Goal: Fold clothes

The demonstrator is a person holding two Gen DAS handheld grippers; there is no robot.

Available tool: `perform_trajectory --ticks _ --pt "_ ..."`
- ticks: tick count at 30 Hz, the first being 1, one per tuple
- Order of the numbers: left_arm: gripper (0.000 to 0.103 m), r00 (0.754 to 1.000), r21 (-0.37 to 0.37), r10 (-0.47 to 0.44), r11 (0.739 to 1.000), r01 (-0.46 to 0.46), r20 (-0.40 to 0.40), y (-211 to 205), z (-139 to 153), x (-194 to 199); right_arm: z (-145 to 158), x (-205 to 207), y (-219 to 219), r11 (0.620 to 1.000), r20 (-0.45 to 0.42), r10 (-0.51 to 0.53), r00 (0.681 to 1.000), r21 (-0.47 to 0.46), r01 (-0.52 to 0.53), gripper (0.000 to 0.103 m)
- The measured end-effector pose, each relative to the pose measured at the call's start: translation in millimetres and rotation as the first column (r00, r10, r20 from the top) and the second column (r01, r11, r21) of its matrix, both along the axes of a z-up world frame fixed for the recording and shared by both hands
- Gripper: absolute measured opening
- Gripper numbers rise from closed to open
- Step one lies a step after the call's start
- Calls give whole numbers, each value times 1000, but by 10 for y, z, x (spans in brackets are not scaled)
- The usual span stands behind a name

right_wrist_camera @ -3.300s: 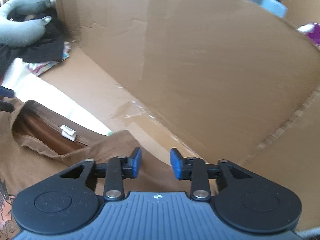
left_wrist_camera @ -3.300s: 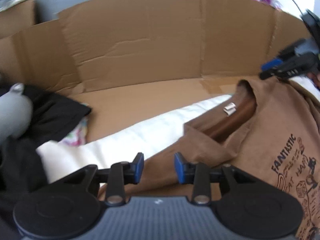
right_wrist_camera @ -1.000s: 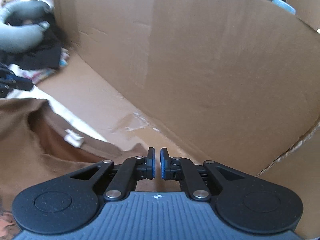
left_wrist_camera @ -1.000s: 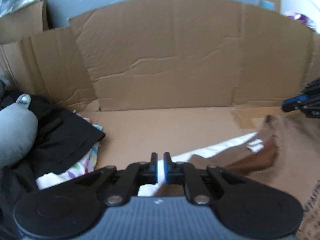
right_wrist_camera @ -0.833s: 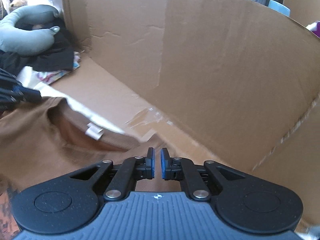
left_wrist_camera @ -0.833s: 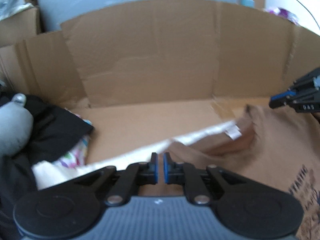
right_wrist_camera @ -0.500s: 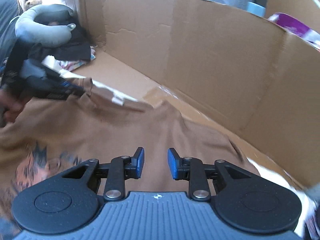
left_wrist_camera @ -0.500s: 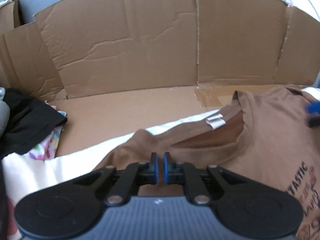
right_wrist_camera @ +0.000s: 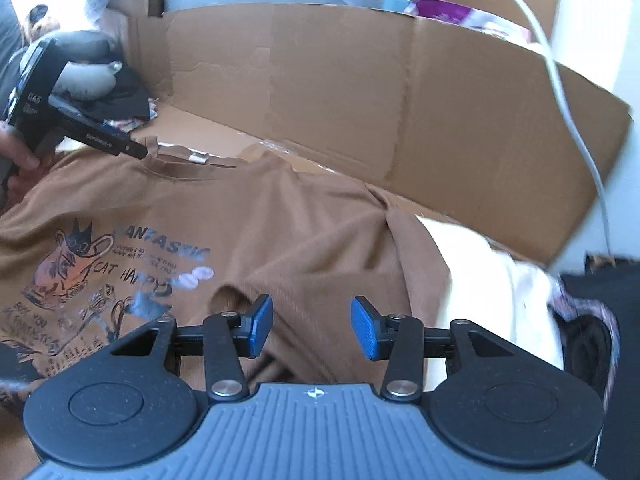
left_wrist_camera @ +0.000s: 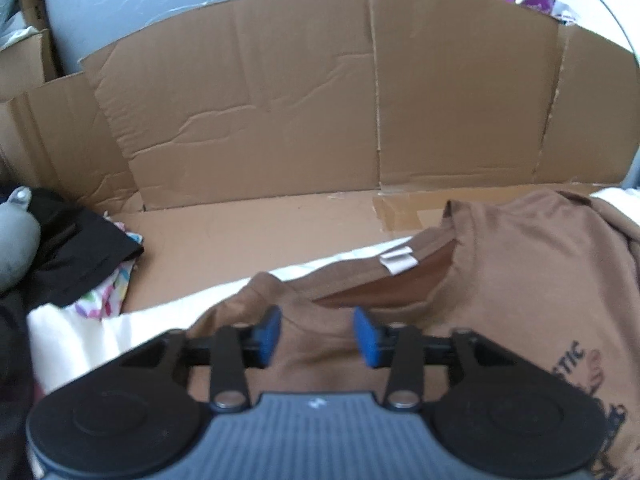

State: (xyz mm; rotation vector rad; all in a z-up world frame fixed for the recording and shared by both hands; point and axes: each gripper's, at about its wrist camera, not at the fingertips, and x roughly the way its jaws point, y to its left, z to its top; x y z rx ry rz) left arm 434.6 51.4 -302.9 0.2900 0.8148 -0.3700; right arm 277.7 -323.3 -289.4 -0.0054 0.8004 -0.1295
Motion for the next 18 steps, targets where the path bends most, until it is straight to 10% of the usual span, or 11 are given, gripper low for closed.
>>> perform_trajectory --ticks 18 --pt "60 993 -11 -70 998 69 -91 -1114 351 -750 -111 -830 -288 894 -89 -358 930 256 369 55"
